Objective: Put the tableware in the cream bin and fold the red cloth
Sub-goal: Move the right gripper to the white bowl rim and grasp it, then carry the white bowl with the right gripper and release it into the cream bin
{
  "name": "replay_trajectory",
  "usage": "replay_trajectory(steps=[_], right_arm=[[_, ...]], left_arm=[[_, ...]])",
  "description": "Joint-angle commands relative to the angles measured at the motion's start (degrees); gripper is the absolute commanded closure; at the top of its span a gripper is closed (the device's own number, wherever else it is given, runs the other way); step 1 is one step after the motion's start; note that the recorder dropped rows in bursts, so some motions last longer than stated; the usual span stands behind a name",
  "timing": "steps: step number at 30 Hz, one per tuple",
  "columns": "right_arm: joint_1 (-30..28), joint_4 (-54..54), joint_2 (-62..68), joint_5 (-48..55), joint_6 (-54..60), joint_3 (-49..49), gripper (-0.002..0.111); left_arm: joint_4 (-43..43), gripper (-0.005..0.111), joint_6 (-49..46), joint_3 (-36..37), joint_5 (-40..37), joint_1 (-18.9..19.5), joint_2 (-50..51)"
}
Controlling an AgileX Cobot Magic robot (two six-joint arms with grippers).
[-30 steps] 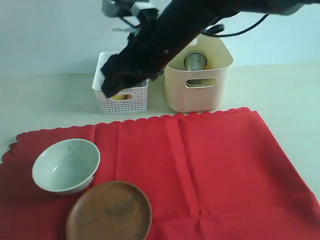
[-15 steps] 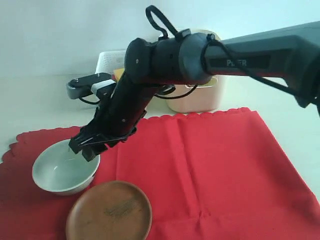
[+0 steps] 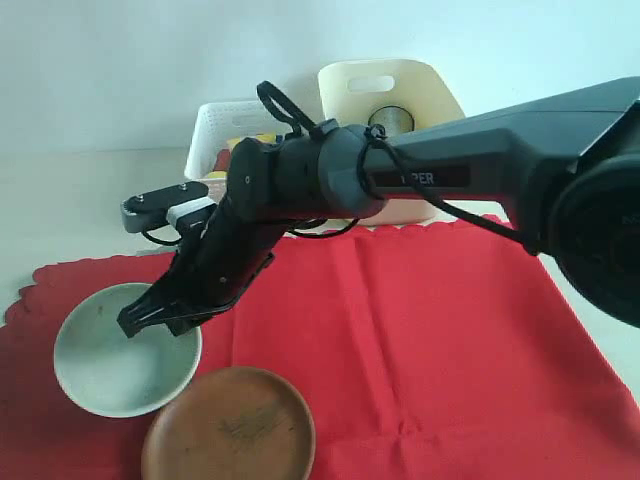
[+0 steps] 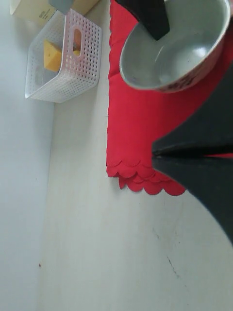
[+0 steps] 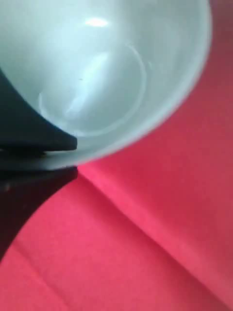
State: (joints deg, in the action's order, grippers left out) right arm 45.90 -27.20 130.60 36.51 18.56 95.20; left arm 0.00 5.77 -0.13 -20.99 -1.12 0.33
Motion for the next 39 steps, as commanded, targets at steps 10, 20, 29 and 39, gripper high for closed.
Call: replay_trajectory(steps=[10, 20, 29, 39], right_arm=[[-0.04, 3.7, -13.89, -1.83, 0.36, 0.07, 0.108], [-11.68, 6.82, -27.1, 6.66, 0.81, 0.07, 0.108], [-25.01, 6.71, -28.51, 6.72, 2.78, -1.14, 0.108], [-33.88, 3.5, -27.33, -5.29, 2.78, -5.03, 0.108]], left_arm=[[0.0, 0.106, 0.0, 0.13, 0.44, 0.15, -0.33], [0.0, 0.106, 0.0, 0.13, 0.44, 0.15, -0.33], [0.0, 0.106, 0.0, 0.13, 0.44, 0.15, -0.33], [0.0, 0.106, 0.0, 0.13, 0.44, 0.15, -0.33]])
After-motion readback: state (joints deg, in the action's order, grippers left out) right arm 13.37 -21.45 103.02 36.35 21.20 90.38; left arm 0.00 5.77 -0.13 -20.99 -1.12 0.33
